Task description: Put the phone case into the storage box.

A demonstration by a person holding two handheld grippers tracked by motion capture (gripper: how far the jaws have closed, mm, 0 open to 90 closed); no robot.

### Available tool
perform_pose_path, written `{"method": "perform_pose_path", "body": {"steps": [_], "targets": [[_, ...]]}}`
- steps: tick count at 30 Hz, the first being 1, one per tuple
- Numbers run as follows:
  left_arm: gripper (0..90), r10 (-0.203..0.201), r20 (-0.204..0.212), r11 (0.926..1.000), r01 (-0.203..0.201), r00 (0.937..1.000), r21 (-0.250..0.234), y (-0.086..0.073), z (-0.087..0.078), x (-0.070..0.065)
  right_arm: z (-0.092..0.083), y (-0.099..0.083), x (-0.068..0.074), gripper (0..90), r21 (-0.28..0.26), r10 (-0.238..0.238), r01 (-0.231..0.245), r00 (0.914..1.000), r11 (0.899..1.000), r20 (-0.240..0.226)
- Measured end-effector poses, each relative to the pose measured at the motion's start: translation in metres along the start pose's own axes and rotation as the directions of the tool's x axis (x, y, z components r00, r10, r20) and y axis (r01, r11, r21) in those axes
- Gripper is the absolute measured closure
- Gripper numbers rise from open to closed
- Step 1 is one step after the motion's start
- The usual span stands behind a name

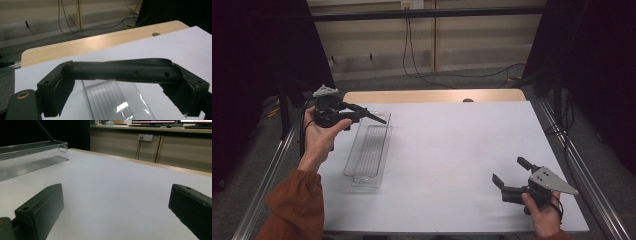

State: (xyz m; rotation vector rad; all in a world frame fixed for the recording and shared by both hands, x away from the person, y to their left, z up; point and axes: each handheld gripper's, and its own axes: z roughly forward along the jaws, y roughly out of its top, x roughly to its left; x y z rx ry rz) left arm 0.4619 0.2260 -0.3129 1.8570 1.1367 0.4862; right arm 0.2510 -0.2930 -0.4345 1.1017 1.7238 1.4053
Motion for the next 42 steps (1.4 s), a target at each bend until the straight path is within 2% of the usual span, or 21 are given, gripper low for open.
{"method": "perform_pose_path", "body": {"steps": [3, 6, 10, 23, 27, 31, 33, 42], "targets": [[14.3, -0.003, -0.022, 0.9999, 0.003, 0.9997, 0.015, -0.001, 0.006, 0.000, 0.000, 0.000, 0.000, 0.0, 0.001, -0.003, 0.003, 1.0000, 1.000, -0.004], [14.3, -0.022, -0.030, 0.9995, 0.023, 0.9993, 0.021, -0.001, 0.010, 0.000, 0.000, 0.000, 0.000, 0.0, 0.001, 0.001, -0.001, 1.0000, 1.000, -0.004], [14.3, -0.027, -0.046, 0.9990, 0.029, 0.9986, 0.035, -0.002, 0.016, 0.000, 0.000, 0.000, -0.001, 0.0, 0.002, -0.002, 0.002, 1.0000, 1.000, -0.003], [14.2, -0.045, -0.076, 0.9965, 0.050, 0.9961, 0.067, -0.006, 0.035, 0.000, 0.001, -0.001, 0.000, 0.0, 0.005, -0.002, 0.002, 1.0000, 1.000, -0.001], [14.1, -0.033, -0.091, 0.9949, 0.042, 0.9953, 0.092, -0.008, 0.041, -0.001, 0.000, -0.001, 0.000, 0.0, 0.003, -0.003, 0.003, 1.0000, 1.000, -0.002], [14.1, -0.042, -0.104, 0.9935, 0.053, 0.9937, 0.101, -0.011, 0.046, 0.000, 0.001, -0.001, -0.001, 0.0, 0.004, -0.002, 0.002, 1.0000, 1.000, -0.001], [14.1, -0.053, -0.106, 0.9933, 0.063, 0.9929, 0.097, -0.011, 0.048, 0.000, 0.001, -0.001, 0.000, 0.0, 0.007, -0.003, 0.003, 1.0000, 1.000, -0.001], [14.0, -0.045, -0.115, 0.9924, 0.058, 0.9924, 0.109, -0.013, 0.058, -0.001, 0.001, -0.001, 0.000, 0.0, 0.009, -0.005, 0.005, 1.0000, 1.000, -0.003]]}}
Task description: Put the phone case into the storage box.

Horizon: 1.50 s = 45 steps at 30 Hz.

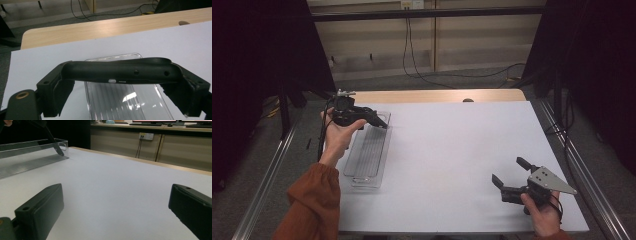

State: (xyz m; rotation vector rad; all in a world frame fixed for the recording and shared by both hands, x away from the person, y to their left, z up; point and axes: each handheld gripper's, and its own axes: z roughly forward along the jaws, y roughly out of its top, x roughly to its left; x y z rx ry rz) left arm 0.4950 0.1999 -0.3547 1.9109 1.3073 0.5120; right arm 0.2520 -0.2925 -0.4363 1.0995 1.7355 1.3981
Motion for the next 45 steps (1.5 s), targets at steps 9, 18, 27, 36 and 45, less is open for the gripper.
{"method": "perform_pose_path", "body": {"steps": [9, 18, 27, 36, 45], "targets": [[13.9, -0.012, -0.010, 0.9997, 0.012, 0.9999, -0.021, 0.001, 0.004, -0.001, 0.000, 0.000, 0.000, 0.0, 0.003, -0.002, 0.002, 1.0000, 1.000, -0.003], [13.3, -0.023, -0.026, 0.9988, 0.022, 0.9994, -0.044, 0.006, 0.010, -0.004, 0.002, -0.001, 0.000, 0.0, 0.011, 0.002, -0.002, 1.0000, 1.000, -0.009], [12.9, 0.003, -0.020, 0.9990, -0.004, 0.9998, -0.044, 0.012, 0.017, -0.008, 0.002, -0.002, -0.001, 0.0, 0.014, 0.001, -0.001, 0.9999, 1.000, -0.015], [12.8, 0.010, -0.026, 0.9993, -0.011, 0.9996, -0.035, 0.019, 0.023, -0.008, 0.002, -0.002, -0.001, 0.0, 0.016, 0.004, -0.003, 0.9998, 1.000, -0.018], [12.9, -0.045, -0.050, 0.9976, 0.042, 0.9977, -0.056, 0.023, 0.028, -0.009, 0.002, -0.002, -0.001, 0.0, 0.017, 0.002, -0.002, 0.9998, 1.000, -0.020]]}}
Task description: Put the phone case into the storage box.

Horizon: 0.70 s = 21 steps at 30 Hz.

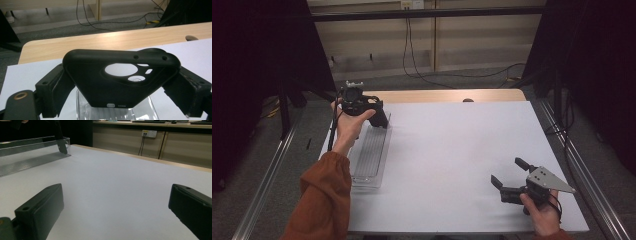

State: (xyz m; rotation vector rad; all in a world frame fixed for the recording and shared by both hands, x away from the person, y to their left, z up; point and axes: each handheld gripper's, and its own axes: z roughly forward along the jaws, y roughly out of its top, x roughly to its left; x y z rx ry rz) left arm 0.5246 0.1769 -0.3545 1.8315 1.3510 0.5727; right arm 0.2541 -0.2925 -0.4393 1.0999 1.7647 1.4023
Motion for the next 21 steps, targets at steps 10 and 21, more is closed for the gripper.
{"method": "perform_pose_path", "body": {"steps": [10, 21], "targets": [[12.8, -0.018, -0.018, 0.9992, 0.017, 0.9997, -0.036, 0.001, 0.008, -0.004, 0.000, 0.000, 0.000, 0.0, 0.001, 0.001, -0.001, 1.0000, 1.000, -0.007], [11.9, 0.011, -0.005, 0.9985, -0.012, 0.9999, -0.053, 0.001, 0.015, -0.009, 0.000, 0.000, 0.000, 0.0, 0.001, -0.001, 0.001, 0.9999, 1.000, -0.013]]}}
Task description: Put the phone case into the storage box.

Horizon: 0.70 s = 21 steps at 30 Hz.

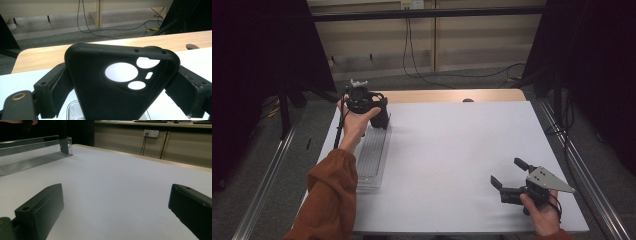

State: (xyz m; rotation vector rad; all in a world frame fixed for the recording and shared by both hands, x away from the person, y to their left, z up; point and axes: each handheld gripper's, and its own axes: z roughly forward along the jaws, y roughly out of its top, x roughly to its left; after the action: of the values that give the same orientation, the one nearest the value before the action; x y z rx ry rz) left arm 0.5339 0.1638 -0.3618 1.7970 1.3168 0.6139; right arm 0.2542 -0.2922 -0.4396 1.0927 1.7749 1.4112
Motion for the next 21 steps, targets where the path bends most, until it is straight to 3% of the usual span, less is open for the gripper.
{"method": "perform_pose_path", "body": {"steps": [12, 16, 21], "targets": [[13.6, 0.009, 0.003, 0.9998, -0.009, 1.0000, 0.019, 0.002, -0.002, 0.002, 0.000, -0.001, -0.001, 0.0, 0.004, 0.000, 0.000, 1.0000, 1.000, 0.001], [13.8, 0.029, 0.019, 0.9981, -0.030, 0.9994, 0.054, 0.004, -0.007, 0.003, 0.001, -0.001, 0.000, 0.0, 0.006, 0.001, -0.001, 1.0000, 1.000, 0.001], [13.8, 0.033, 0.047, 0.9899, -0.039, 0.9983, 0.136, 0.007, -0.018, 0.010, 0.002, -0.001, 0.000, 0.0, 0.005, 0.002, -0.002, 1.0000, 1.000, 0.000]]}}
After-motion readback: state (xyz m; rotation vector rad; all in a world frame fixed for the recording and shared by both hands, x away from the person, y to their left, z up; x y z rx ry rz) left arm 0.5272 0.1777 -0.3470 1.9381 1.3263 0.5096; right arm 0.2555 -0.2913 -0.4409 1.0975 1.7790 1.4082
